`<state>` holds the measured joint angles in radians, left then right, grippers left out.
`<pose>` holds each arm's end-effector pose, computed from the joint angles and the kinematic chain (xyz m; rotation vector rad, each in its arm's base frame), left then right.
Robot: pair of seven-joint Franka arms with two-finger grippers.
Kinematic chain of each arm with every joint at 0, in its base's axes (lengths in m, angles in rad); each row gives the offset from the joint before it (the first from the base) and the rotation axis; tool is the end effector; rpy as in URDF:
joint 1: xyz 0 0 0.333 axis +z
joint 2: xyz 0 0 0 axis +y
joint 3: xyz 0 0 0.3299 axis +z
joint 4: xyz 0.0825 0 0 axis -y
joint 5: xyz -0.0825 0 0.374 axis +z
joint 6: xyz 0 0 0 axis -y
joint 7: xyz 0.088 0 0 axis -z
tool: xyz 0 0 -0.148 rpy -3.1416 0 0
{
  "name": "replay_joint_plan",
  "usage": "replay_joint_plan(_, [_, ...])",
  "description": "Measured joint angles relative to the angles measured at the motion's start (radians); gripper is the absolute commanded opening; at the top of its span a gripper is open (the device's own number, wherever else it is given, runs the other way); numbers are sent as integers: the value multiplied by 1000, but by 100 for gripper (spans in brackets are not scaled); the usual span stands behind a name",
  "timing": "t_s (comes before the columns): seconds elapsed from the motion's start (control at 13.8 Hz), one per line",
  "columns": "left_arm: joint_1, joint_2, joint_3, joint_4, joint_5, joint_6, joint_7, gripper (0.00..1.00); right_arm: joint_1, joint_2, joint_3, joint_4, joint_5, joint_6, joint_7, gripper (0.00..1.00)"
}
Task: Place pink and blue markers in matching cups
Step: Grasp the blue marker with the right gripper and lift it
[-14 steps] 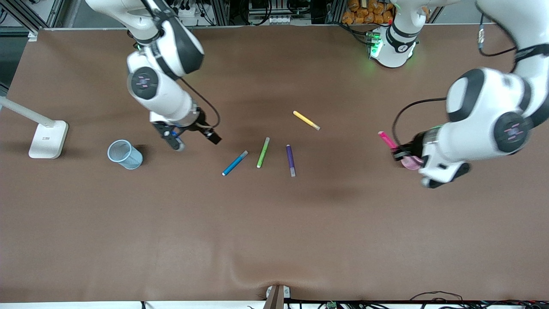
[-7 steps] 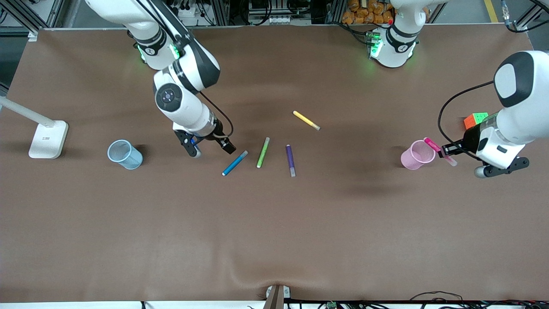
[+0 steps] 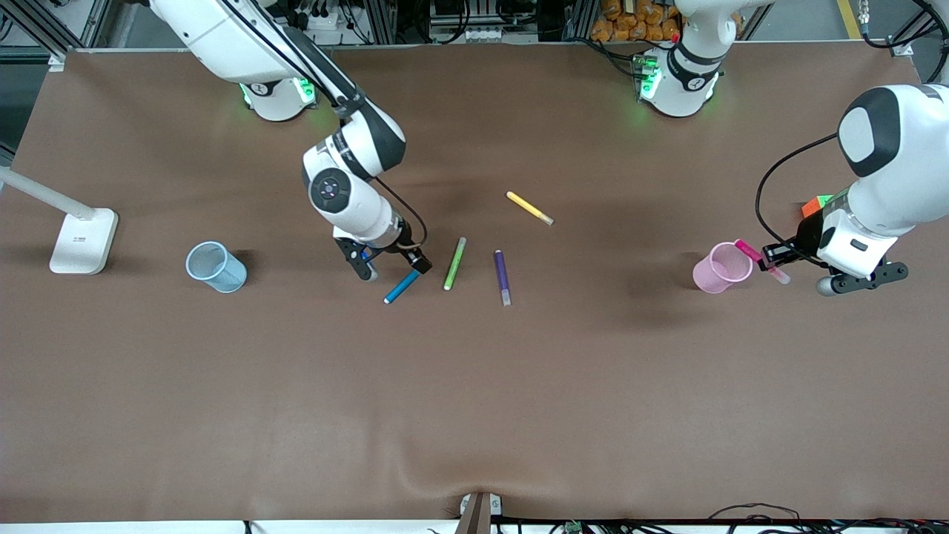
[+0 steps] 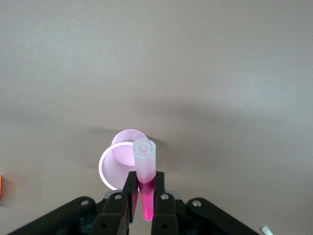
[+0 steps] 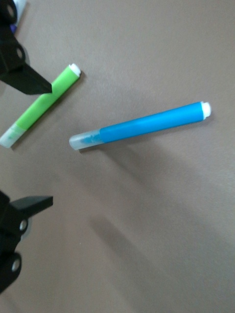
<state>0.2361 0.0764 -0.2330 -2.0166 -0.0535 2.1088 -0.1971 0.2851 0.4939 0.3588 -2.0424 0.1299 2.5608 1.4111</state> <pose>0.5630 -0.0012 0.3953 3.0564 0.3500 0.0175 0.4845 0.3636 0.1964 -2.6578 1.3144 0.2699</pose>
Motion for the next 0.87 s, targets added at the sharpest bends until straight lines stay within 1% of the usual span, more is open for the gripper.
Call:
replay_joint_plan(0.07, [0,-4,-2,-6,0,5,0,0,1,16,0,6,-16,13,16,73])
replay_joint_plan(0.15, [0,-8,-3,-12,0,9,0,0,2,32,0,9,-29,34,28,66])
replay_joint_plan(0.22, [0,-13,-3,-18,0,15,0,0,4,47,0,11,-39,50,38,63])
replay_joint_plan(0.29, [0,-17,-3,-27,0,25,1,0,6,60,0,13,-47,59,40,58])
replay_joint_plan(0.51, [14,-22,-2,-55,0,67,38,0,7,81,-1,19,-62,62,50,35])
replay_joint_plan(0.58, [27,-22,-2,-64,0,79,59,0,7,86,-3,24,-73,62,52,31])
replay_joint_plan(0.65, [37,-22,-1,-74,0,95,71,0,7,93,-3,30,-77,62,52,29])
replay_joint_plan(0.87, [43,-24,-2,-118,0,173,81,0,7,105,-3,41,-79,62,53,29])
